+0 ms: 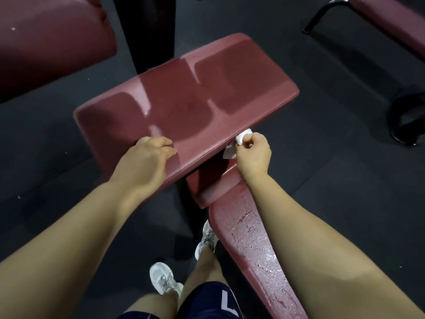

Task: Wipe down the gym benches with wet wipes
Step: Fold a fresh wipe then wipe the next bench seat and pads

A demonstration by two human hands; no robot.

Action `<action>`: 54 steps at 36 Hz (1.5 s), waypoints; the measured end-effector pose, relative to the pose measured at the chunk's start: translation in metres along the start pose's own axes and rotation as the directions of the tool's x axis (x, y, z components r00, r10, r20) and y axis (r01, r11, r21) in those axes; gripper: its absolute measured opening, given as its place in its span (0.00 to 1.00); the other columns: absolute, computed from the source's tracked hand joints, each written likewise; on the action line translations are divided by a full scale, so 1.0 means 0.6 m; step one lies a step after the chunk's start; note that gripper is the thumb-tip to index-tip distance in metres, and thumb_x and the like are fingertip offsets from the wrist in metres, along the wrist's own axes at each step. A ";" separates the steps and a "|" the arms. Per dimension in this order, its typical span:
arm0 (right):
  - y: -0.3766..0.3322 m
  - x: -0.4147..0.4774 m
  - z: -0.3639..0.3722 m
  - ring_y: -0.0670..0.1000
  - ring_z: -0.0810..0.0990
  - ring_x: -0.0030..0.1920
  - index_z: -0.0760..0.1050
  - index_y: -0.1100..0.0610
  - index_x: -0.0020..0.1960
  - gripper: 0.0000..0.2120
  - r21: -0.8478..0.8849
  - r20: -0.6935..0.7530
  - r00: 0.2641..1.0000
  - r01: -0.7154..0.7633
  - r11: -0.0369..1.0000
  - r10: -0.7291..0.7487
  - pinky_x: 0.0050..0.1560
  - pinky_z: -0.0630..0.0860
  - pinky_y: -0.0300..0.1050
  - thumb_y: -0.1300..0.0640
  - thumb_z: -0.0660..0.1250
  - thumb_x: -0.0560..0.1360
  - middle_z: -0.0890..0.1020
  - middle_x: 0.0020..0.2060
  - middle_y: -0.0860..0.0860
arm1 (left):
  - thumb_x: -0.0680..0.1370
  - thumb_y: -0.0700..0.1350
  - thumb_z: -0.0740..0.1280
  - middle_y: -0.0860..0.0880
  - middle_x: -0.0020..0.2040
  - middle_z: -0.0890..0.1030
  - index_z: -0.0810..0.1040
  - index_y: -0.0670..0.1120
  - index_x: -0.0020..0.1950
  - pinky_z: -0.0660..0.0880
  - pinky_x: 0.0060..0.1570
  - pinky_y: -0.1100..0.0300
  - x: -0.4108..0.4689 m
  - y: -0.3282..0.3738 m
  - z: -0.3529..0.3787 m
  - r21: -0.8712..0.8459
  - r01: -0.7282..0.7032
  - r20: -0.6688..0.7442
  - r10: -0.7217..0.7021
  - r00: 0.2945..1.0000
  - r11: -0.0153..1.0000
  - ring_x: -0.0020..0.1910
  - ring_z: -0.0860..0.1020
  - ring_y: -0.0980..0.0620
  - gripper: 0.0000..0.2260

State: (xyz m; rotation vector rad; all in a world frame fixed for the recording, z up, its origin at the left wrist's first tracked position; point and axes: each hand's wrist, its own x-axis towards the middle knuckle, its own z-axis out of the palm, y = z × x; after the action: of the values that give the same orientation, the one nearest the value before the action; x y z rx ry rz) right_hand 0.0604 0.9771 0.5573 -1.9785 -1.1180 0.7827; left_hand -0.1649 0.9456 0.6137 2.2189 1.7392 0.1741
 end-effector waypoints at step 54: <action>-0.148 -0.256 0.217 0.57 0.77 0.37 0.78 0.60 0.33 0.07 -0.055 0.918 -0.202 0.786 -0.616 -0.340 0.47 0.65 0.50 0.64 0.62 0.68 0.79 0.38 0.57 | 0.73 0.34 0.60 0.51 0.62 0.73 0.75 0.50 0.64 0.75 0.53 0.48 -0.322 -0.251 -0.024 -0.130 0.435 0.105 -0.424 0.899 0.891 0.58 0.73 0.46 0.21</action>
State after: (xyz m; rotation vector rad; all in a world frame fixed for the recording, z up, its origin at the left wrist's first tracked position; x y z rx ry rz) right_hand -0.1486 0.9110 0.5812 -0.2852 -3.3014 -0.6916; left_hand -0.3575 0.7937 0.5983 1.6620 2.0501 0.1131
